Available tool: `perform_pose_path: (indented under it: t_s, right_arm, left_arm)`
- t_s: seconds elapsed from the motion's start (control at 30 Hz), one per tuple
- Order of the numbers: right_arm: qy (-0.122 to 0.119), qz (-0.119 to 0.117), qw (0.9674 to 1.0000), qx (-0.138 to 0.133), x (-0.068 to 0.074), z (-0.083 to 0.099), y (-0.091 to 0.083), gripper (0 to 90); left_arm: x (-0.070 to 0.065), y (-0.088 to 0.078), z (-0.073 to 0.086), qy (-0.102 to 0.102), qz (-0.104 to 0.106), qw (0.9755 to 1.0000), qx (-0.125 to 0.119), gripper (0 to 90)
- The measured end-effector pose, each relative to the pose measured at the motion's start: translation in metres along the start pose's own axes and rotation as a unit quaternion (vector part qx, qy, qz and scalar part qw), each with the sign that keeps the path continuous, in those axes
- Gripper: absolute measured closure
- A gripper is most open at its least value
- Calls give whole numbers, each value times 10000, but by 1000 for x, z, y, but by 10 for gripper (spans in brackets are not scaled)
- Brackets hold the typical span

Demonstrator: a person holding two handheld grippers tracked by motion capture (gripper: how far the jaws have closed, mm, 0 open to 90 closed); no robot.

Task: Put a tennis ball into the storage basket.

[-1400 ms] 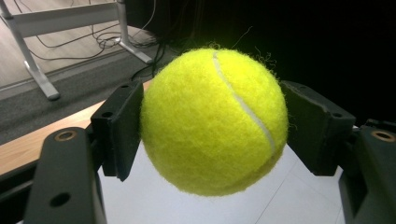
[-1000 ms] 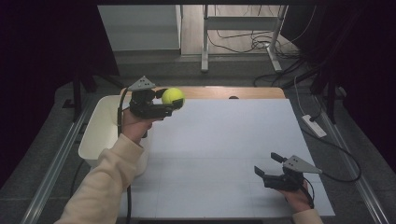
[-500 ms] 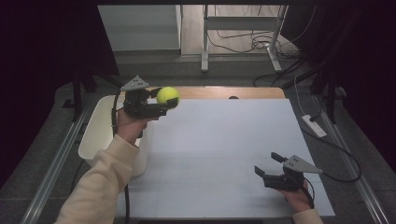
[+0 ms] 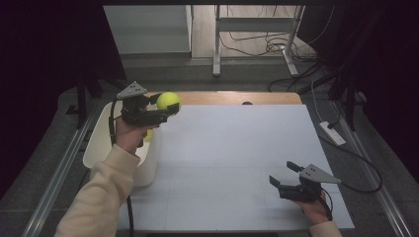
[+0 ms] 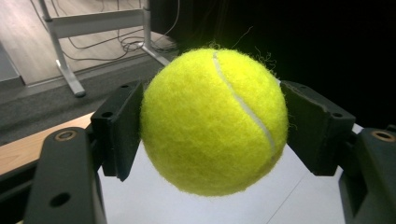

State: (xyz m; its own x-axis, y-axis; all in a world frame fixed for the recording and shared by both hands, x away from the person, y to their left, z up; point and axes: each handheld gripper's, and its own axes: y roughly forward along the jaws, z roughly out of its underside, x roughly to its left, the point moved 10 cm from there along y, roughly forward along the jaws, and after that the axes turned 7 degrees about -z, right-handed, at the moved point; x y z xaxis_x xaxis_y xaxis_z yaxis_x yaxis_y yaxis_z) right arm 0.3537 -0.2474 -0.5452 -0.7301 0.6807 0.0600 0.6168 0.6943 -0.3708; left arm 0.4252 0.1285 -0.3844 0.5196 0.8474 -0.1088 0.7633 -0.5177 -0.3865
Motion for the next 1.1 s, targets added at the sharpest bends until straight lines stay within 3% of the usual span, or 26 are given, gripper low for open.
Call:
perform_pose_path:
  t_s: [0.63, 1.1]
  right_arm:
    - [-1, -5, 10000, 10, 0, 0, 0, 120]
    - [-4, -1, 10000, 13, 1, -1, 1, 120]
  left_arm:
    - [29, -13, 12, -127, -345, 9992, 123, 271]
    - [55, -27, 24, -239, -650, 9974, 201, 271]
